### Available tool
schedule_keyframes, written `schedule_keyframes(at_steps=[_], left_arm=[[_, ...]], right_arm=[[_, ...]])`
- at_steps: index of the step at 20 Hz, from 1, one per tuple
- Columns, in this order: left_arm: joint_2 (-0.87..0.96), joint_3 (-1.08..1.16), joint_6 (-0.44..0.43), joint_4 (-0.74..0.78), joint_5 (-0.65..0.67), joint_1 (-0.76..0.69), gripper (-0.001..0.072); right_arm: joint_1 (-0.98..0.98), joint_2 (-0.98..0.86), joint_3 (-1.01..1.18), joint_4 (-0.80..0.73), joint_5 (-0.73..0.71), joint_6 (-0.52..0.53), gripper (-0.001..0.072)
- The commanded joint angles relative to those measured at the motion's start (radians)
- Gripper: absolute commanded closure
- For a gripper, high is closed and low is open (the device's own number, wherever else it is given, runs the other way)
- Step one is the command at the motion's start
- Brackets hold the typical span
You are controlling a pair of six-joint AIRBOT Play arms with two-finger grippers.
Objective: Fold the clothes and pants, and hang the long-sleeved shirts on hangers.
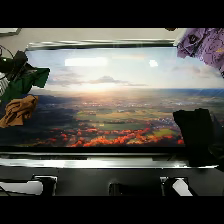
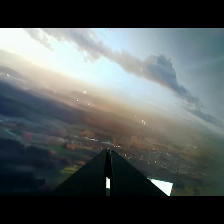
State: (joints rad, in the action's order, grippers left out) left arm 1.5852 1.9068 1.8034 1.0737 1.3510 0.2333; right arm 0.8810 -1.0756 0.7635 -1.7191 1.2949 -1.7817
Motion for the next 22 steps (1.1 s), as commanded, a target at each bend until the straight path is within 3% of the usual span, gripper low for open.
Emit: schedule_keyframes(at_steps=[1, 3, 4, 6, 7, 8, 12, 15, 19, 22], left_arm=[[0.000, 0.000, -0.001, 0.001, -0.001, 0.000, 0.0691], [0.000, 0.000, -0.039, 0.001, -0.001, -0.002, 0.0689], [0.000, 0.000, -0.070, 0.001, 0.000, -0.005, 0.0689], [0.000, 0.000, -0.095, 0.003, 0.000, -0.017, 0.0690], [0.000, 0.000, -0.107, 0.006, 0.005, -0.025, 0.0691], [0.000, 0.000, -0.139, 0.018, 0.015, -0.038, 0.0692], [-0.028, -0.035, -0.266, 0.197, 0.038, -0.145, 0.0693], [-0.122, -0.207, -0.339, 0.240, -0.042, -0.206, 0.0694], [-0.282, -0.444, -0.372, 0.241, -0.219, -0.209, 0.0693], [-0.306, -0.457, -0.394, 0.244, -0.225, -0.209, 0.0692]], right_arm=[[-0.001, 0.050, 0.095, 0.024, -0.059, -0.011, 0.0179], [-0.011, 0.069, 0.206, 0.201, -0.154, 0.049, 0.0327], [-0.049, 0.066, 0.257, 0.279, -0.196, 0.081, 0.0340], [-0.200, 0.059, 0.323, 0.332, -0.256, 0.103, 0.0465], [-0.307, 0.055, 0.336, 0.343, -0.282, 0.117, 0.0606], [-0.414, 0.050, 0.340, 0.360, -0.306, 0.148, 0.0682], [-0.845, 0.023, 0.341, 0.335, -0.415, 0.208, 0.0682], [-1.065, -0.010, 0.340, 0.328, -0.417, 0.239, 0.0682], [-1.238, -0.032, 0.340, 0.323, -0.435, 0.286, 0.0681], [-1.251, -0.032, 0.340, 0.320, -0.472, 0.275, 0.0681]])
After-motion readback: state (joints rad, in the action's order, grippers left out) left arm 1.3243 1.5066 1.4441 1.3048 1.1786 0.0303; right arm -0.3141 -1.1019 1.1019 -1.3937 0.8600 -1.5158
